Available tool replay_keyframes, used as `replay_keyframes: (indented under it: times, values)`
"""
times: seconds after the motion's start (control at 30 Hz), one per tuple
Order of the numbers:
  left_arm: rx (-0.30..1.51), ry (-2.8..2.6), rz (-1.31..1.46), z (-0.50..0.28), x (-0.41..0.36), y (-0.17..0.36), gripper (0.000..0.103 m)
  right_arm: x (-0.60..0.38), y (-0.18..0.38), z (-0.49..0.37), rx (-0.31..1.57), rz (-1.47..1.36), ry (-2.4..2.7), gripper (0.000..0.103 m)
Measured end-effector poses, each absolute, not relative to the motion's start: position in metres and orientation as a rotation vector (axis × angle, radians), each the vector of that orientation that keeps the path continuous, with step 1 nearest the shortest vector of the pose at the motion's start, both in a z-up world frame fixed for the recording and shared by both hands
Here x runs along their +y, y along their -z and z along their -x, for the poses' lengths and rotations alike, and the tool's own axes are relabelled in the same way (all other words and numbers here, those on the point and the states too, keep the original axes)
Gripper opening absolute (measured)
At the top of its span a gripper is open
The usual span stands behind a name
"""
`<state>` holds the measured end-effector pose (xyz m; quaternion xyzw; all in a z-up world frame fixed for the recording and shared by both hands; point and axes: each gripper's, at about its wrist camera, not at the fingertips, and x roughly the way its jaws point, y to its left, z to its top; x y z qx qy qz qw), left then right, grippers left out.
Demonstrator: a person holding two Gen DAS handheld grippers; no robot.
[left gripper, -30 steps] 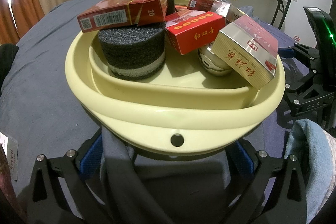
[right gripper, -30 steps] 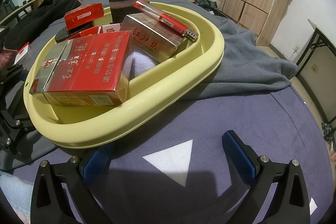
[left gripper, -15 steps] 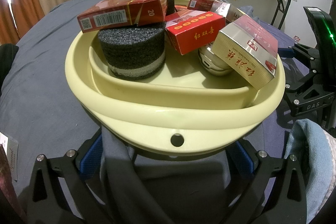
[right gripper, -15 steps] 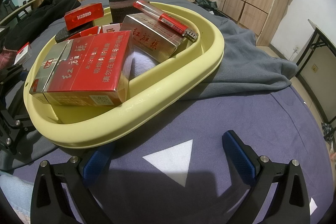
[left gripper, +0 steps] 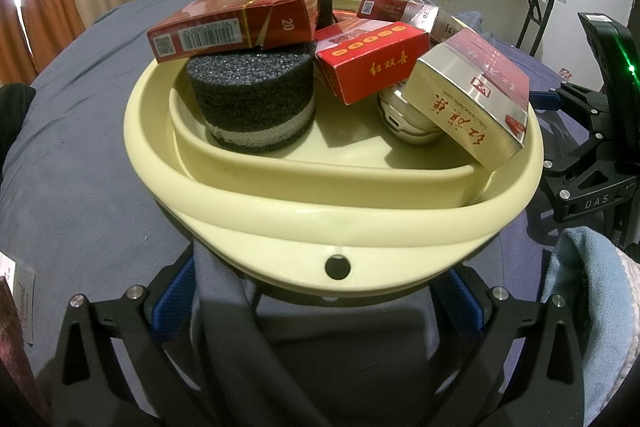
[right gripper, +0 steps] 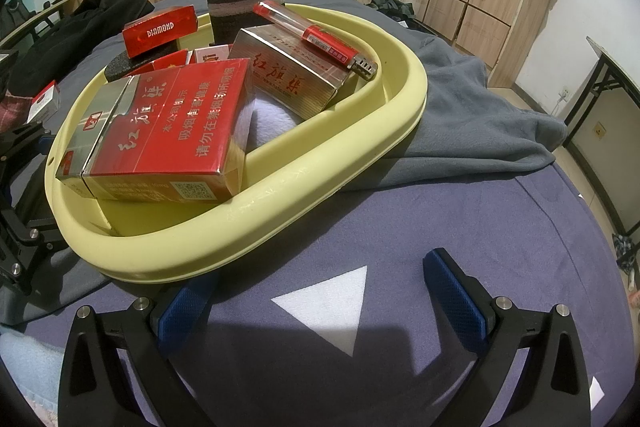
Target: Organize rigid objects
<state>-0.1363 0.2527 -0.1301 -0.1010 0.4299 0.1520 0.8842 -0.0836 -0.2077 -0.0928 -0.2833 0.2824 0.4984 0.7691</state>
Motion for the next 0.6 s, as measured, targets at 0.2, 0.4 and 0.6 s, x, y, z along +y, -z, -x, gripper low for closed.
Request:
replay_keyframes:
  times: [0.2,0.4,0.6]
  values:
    - [0.894,-0.316,0.210,0.1364,0.2527,0.1301,0.103,-0.2064,0.0930,0.0842,0.613,0.614,-1.082,0.103]
    - [0.894,-0.316,0.210,0.1362,0.2527,0.1300,0.103,-0.2069,0.0930,0.0838,0.613,0.614,-1.082,0.103]
    - [0.895,-0.316,0.210,0.1362,0.2527,0.1300,0.103,-0.2068,0.0930,0.0839,0.613,0.614,-1.082,0.103]
